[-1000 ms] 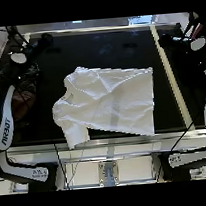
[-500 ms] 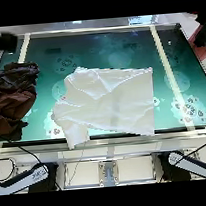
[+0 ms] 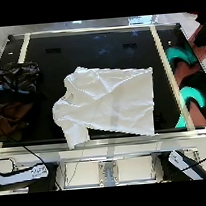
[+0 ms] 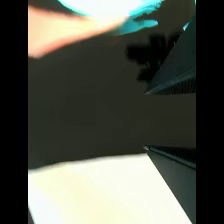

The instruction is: Fold the shirts.

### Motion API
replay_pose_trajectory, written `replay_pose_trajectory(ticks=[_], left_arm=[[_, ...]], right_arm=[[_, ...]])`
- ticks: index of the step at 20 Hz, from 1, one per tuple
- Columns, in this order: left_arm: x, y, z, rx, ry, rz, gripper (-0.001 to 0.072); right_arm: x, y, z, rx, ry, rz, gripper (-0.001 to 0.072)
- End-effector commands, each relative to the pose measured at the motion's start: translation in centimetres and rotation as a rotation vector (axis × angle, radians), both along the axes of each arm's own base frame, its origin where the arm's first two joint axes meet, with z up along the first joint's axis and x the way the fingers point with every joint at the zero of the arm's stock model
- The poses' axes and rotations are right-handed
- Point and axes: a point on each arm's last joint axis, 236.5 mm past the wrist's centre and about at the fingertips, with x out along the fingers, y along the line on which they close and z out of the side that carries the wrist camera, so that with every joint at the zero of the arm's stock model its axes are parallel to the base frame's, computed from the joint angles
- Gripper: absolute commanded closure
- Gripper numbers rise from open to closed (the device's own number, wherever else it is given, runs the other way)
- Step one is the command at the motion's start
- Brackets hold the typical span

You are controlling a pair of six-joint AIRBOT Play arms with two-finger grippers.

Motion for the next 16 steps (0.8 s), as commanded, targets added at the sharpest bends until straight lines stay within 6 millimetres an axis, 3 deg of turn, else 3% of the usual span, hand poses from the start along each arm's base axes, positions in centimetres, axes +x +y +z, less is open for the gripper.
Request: replay_pose_trajectory(ticks=[1, 4, 7, 10, 14, 16], left_arm=[[-1.8, -2.9, -4.0, -0.155, 0.141, -0.065, 0.0122], [-1.1, -2.3, -6.2, -0.129, 0.148, -0.047, 0.0121], [-0.1, -1.7, -6.6, -0.103, 0.115, -0.020, 0.0121], [-0.4, -2.1, -7.1, -0.103, 0.134, -0.037, 0.0121], [-1.0, -5.0, -7.4, -0.106, 0.148, -0.138, 0.0124], [-1.1, -6.3, -7.8, -0.102, 0.153, -0.172, 0.0214]], right_arm=[[-0.1, 2.5, -1.2, 0.116, -0.018, 0.036, 0.0328], [0.1, 3.3, -0.8, 0.152, -0.035, 0.045, 0.0329], [0.6, 4.4, 0.0, 0.188, -0.071, 0.072, 0.0328], [0.7, 4.5, 0.2, 0.199, -0.078, 0.072, 0.0329], [0.7, 4.9, 0.4, 0.218, -0.082, 0.079, 0.0329], [0.4, 5.3, 0.2, 0.228, -0.068, 0.091, 0.0329]])
